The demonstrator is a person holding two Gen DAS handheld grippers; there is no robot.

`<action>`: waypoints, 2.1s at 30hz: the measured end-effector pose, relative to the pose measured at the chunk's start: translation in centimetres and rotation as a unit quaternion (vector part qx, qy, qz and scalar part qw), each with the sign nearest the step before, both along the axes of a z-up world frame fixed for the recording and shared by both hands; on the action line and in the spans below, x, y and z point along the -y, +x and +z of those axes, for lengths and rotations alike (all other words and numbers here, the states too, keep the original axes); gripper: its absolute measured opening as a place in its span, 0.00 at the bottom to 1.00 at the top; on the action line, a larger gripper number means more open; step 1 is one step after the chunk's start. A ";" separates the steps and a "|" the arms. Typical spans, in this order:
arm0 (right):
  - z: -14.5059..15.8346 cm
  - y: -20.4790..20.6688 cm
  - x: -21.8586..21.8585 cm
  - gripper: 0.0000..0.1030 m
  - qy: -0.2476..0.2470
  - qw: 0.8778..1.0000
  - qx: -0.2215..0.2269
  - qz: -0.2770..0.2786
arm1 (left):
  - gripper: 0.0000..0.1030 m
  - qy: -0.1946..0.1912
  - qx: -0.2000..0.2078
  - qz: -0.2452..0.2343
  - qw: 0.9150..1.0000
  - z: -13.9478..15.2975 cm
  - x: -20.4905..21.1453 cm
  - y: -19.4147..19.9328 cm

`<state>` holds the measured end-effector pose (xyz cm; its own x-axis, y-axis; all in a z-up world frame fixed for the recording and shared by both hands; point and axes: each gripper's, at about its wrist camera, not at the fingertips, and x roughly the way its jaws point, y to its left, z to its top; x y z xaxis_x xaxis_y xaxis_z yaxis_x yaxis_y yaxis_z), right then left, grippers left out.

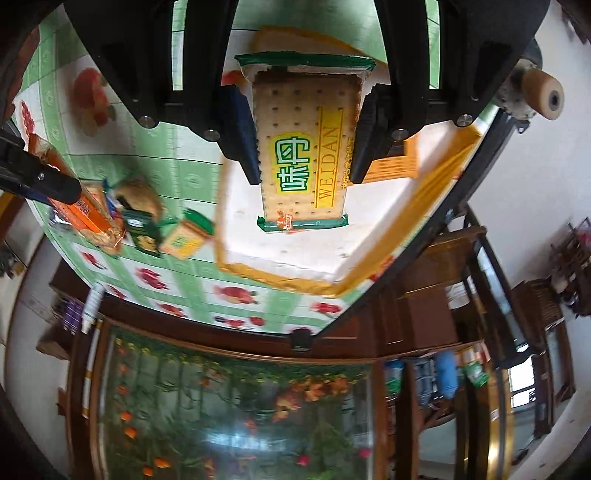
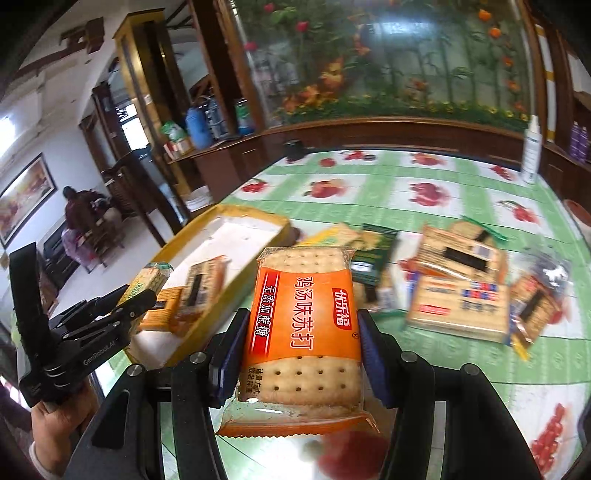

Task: Organize snacks
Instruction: 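Carry both packs to the white tray and release them inside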

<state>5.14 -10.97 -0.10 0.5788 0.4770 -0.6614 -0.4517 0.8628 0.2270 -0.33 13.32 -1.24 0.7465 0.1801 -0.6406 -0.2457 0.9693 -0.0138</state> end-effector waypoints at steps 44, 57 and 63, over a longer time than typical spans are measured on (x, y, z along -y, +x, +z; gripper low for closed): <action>-5.9 11.2 -17.8 0.65 -0.007 0.997 -0.035 0.066 | 0.46 -0.036 -0.077 0.062 0.994 -2.9 -8.0 7.2; -3.5 9.2 -11.9 0.72 0.015 0.999 -0.020 0.034 | 0.80 -0.037 -0.067 0.073 0.994 -2.5 -7.3 6.7; -3.2 8.0 -7.9 0.78 0.014 1.000 -0.015 0.006 | 0.80 -0.038 -0.069 0.071 0.994 -2.4 -6.4 6.2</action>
